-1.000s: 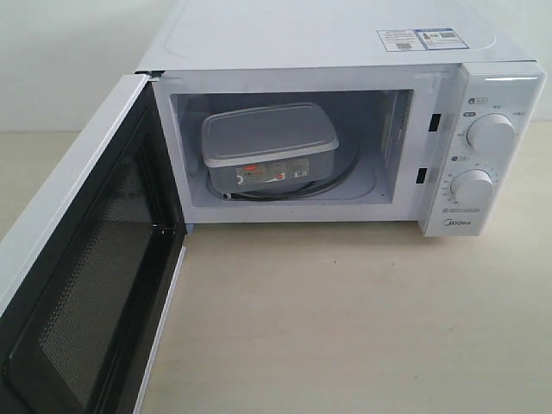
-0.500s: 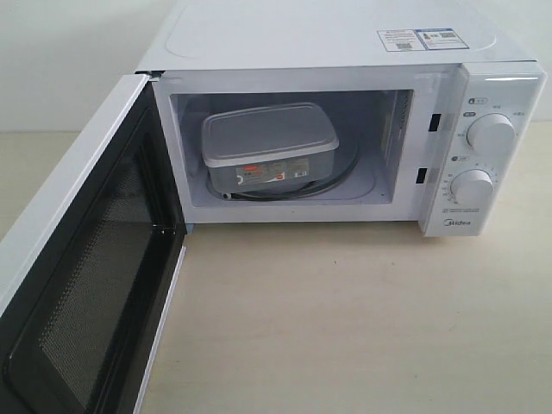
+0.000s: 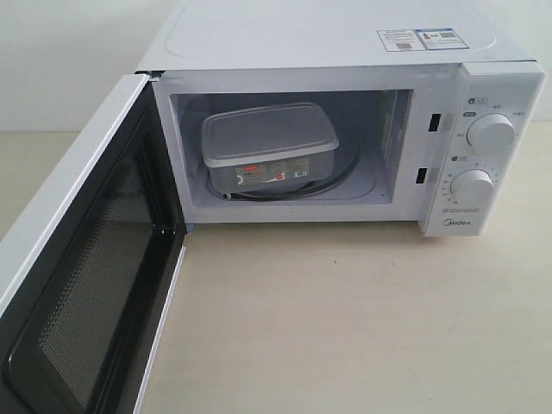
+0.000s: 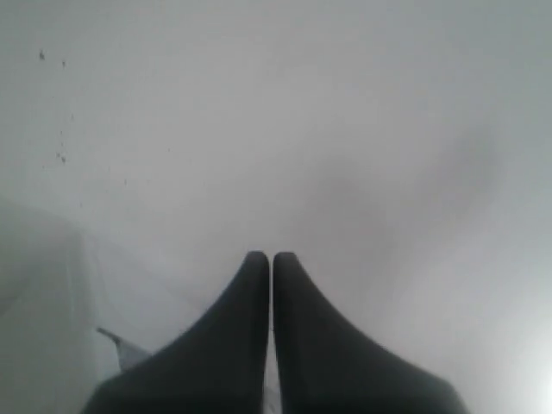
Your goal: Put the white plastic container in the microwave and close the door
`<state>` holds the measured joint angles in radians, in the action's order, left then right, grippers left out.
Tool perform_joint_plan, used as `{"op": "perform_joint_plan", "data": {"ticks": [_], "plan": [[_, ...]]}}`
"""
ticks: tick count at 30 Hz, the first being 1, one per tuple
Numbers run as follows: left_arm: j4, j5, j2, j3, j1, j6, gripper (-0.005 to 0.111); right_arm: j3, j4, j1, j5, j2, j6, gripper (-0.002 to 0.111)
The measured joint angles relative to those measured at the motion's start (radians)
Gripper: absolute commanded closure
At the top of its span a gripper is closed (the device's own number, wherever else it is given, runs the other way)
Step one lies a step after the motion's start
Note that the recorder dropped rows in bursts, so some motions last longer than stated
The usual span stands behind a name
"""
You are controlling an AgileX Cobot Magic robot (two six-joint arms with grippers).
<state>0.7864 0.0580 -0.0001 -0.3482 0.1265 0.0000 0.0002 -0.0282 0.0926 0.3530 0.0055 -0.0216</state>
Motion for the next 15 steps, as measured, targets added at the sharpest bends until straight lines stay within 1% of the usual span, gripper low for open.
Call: {"op": "perform_joint_plan", "data": {"ticks": [2,4,7,10,13,15], "plan": [[0.0,-0.058,0.0,-0.014,0.0,0.0,0.103,0.0,0.0,0.0,0.0,0.0,0.0,0.108],[-0.031,-0.083,0.0,-0.038,0.0,0.0,0.103,0.0,0.0,0.0,0.0,0.0,0.0,0.108],[-0.163,-0.082,0.041,-0.106,0.0,0.042,0.103,0.0,0.0,0.0,0.0,0.0,0.0,0.108],[-0.311,0.008,0.136,-0.195,0.0,0.081,0.103,0.0,0.0,0.0,0.0,0.0,0.0,0.108],[-0.408,0.155,0.267,-0.313,0.0,0.091,0.103,0.0,0.0,0.0,0.0,0.0,0.0,0.108],[-0.464,0.289,0.36,-0.413,0.0,0.097,0.103,0.0,0.0,0.0,0.0,0.0,0.0,0.108]]}}
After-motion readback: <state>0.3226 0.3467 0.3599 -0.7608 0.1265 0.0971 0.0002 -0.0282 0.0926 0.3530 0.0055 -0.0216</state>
